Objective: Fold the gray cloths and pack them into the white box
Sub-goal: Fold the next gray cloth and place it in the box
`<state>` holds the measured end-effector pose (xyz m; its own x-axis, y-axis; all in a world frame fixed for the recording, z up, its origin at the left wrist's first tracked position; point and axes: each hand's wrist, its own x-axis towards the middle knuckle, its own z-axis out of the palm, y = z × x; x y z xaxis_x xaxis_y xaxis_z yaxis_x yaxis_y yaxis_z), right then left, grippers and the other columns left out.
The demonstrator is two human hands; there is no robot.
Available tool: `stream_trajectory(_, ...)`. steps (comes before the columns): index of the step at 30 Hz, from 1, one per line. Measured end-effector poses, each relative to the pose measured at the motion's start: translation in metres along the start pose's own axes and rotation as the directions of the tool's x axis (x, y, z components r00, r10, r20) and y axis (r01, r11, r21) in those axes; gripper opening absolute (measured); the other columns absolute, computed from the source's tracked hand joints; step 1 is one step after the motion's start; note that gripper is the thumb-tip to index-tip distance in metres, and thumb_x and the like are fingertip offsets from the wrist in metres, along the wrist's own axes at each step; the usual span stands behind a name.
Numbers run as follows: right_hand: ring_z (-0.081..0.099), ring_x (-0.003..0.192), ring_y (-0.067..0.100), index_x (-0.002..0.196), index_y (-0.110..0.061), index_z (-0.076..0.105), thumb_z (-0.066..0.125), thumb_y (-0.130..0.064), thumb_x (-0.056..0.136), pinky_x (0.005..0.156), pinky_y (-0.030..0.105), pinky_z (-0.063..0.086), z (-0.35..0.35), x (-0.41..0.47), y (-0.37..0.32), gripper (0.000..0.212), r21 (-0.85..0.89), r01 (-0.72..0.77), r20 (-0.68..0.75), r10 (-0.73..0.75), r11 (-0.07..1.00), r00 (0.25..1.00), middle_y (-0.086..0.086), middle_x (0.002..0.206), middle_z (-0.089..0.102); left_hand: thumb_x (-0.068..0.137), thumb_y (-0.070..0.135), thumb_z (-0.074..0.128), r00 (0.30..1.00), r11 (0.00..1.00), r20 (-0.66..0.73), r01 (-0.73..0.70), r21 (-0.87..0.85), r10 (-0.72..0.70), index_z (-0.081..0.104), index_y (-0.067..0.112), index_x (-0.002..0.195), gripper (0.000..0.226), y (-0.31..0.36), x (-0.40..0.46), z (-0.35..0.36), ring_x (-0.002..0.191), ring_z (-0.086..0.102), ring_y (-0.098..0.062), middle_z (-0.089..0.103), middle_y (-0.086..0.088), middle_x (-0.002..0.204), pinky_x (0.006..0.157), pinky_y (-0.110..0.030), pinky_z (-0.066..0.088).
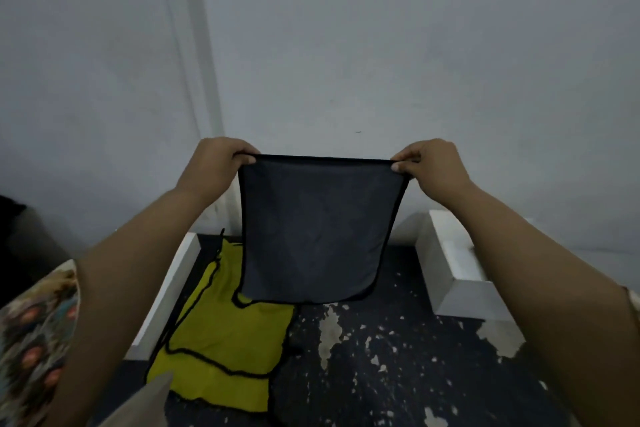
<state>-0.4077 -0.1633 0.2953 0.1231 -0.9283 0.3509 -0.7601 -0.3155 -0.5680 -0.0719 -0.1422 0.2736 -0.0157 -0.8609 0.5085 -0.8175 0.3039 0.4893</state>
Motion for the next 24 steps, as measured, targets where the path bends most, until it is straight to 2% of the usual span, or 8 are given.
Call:
stream_trajectory(4,0.059,0.070,0.012,0.088,-0.005,0.074,0.069,-0.009,0.080,0.071,0.020,0.043,-0.016,-0.011,0.023,0.010,-0.050,0.001,0.019,0.000,0.999,1.000,0.011,0.087,0.073,0.085,0.005,0.060,1.000,1.000,0.029,0.005,-0.009,-0.004,0.073,0.008,0.096,0.017,0.027,0.004,0.015,0.085,0.057,-0.008,0.073,-0.007,0.098,0.081,-0.017,0.039)
stream_trajectory(8,0.059,0.073,0.012,0.088,-0.006,0.073,0.067,-0.009,0.082,0.069,0.018,0.041,-0.036,-0.016,0.046,0.009,-0.043,0.009,-0.051,-0.011,0.999,0.999,0.006,0.084,0.071,0.085,0.005,0.062,1.000,0.999,0.017,-0.003,-0.049,0.004,0.074,0.008,0.095,0.016,0.052,0.006,0.028,0.085,0.058,-0.008,0.073,-0.005,0.096,0.080,-0.015,0.039)
stream_trajectory(12,0.059,0.073,0.012,0.086,-0.007,0.074,0.068,-0.009,0.081,0.060,0.006,0.037,-0.047,-0.029,0.067,0.008,-0.035,0.032,-0.044,-0.034,0.999,0.998,-0.001,0.076,0.066,0.080,0.003,0.067,0.999,0.992,0.054,0.002,-0.126,0.005,0.075,0.007,0.091,0.014,0.063,-0.007,0.041,0.083,0.062,-0.011,0.072,-0.001,0.089,0.074,-0.001,0.041)
stream_trajectory(14,0.058,0.072,0.011,0.085,-0.006,0.074,0.070,-0.008,0.079,0.060,0.002,0.036,-0.043,-0.045,0.082,0.007,-0.029,0.020,0.018,-0.019,0.999,1.000,-0.003,0.074,0.064,0.078,0.000,0.069,0.994,0.989,0.111,0.035,-0.142,-0.019,0.076,0.007,0.088,0.014,0.063,-0.025,0.053,0.078,0.062,-0.009,0.071,0.001,0.085,0.071,0.003,0.040)
stream_trajectory(16,0.057,0.066,0.006,0.082,-0.005,0.074,0.073,-0.008,0.077,0.060,-0.002,0.036,-0.033,-0.067,0.098,0.006,-0.010,-0.025,0.100,0.026,1.000,0.995,-0.001,0.074,0.064,0.076,-0.002,0.070,0.981,0.987,0.184,0.080,-0.137,-0.054,0.076,0.009,0.085,0.015,0.060,-0.050,0.067,0.071,0.061,0.001,0.071,0.002,0.079,0.067,0.004,0.040)
stream_trajectory(19,0.055,0.063,0.001,0.083,-0.007,0.074,0.073,-0.009,0.077,0.059,0.001,0.040,-0.010,-0.107,0.126,0.007,0.016,-0.139,0.266,0.130,0.990,0.955,-0.001,0.075,0.065,0.077,0.000,0.070,0.934,0.978,0.330,0.179,-0.105,-0.135,0.077,0.016,0.080,0.017,0.052,-0.098,0.090,0.061,0.056,0.015,0.068,0.011,0.071,0.058,0.004,0.039)
stream_trajectory(22,0.062,0.070,0.010,0.085,-0.011,0.075,0.073,-0.010,0.078,0.070,0.013,0.049,0.015,-0.150,0.153,0.007,0.037,-0.251,0.421,0.213,0.967,0.882,-0.001,0.078,0.068,0.077,0.003,0.071,0.858,0.953,0.462,0.290,-0.081,-0.222,0.074,0.031,0.069,0.029,0.045,-0.150,0.114,0.062,0.058,0.013,0.062,0.027,0.058,0.055,0.000,0.038)
stream_trajectory(24,0.065,0.071,0.013,0.081,-0.013,0.075,0.073,-0.008,0.078,0.068,0.015,0.052,0.027,-0.175,0.169,0.006,0.072,-0.324,0.496,0.248,0.943,0.832,0.001,0.077,0.070,0.076,0.002,0.072,0.806,0.929,0.529,0.361,-0.083,-0.266,0.068,0.040,0.063,0.040,0.041,-0.180,0.130,0.067,0.060,0.007,0.062,0.028,0.060,0.058,-0.002,0.041)
